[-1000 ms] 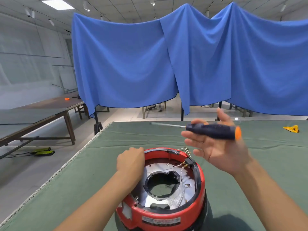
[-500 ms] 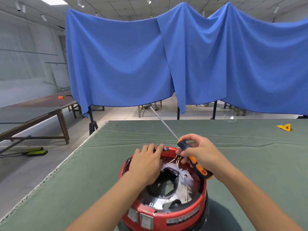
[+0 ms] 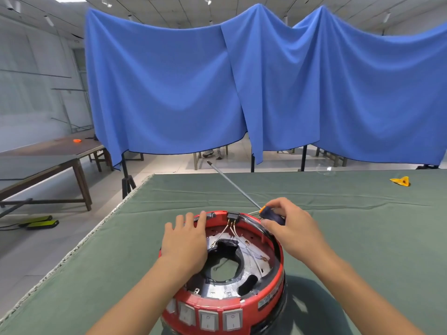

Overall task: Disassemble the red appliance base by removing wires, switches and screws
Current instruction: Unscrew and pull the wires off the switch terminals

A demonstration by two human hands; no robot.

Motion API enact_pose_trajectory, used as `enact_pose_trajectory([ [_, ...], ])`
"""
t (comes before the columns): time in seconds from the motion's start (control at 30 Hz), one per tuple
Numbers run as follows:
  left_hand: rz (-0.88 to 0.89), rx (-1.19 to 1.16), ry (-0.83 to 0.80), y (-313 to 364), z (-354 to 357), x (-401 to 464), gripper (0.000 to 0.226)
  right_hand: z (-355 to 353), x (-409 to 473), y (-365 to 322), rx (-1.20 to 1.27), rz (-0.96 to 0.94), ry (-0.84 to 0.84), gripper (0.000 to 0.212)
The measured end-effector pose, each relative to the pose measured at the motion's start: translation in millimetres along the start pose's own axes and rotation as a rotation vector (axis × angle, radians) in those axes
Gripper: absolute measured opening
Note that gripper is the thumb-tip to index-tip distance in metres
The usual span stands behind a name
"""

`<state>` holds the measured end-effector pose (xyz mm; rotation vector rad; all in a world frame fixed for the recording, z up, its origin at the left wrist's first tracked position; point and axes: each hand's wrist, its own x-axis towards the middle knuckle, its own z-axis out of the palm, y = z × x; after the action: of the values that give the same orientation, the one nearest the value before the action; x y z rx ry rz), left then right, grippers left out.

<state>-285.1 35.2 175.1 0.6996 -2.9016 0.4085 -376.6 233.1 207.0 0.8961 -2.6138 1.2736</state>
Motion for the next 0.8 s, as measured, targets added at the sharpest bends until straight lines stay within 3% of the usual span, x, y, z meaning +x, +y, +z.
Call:
enact_pose_trajectory([
  [0.1,-0.030,-0.083,-0.049,-13,3,-1,0.069,4,-1,-5,-0.023,-0.068,-0.033,0.016],
  [0.33,-0.180,-0.049,-0.160,-19,-1,-1,0.078,9,-1,-13,-0.404,-0.209,0.082,0.011],
  [0.43,-0.211,-0.014,-0.183,-16,-3,3,0.077,7,-3,-7,-0.461,-0.181,0.078,0.023],
  [0.6,-0.093,-0.133,0.034,-9,-2,27,0.048,6,0,1,-0.554,-0.178,0.051,0.038],
  [0.8,-0.045,-0.179,-0.026,-16,7,40,0.061,3,-2,3,-0.583,-0.172,0.023,0.037],
])
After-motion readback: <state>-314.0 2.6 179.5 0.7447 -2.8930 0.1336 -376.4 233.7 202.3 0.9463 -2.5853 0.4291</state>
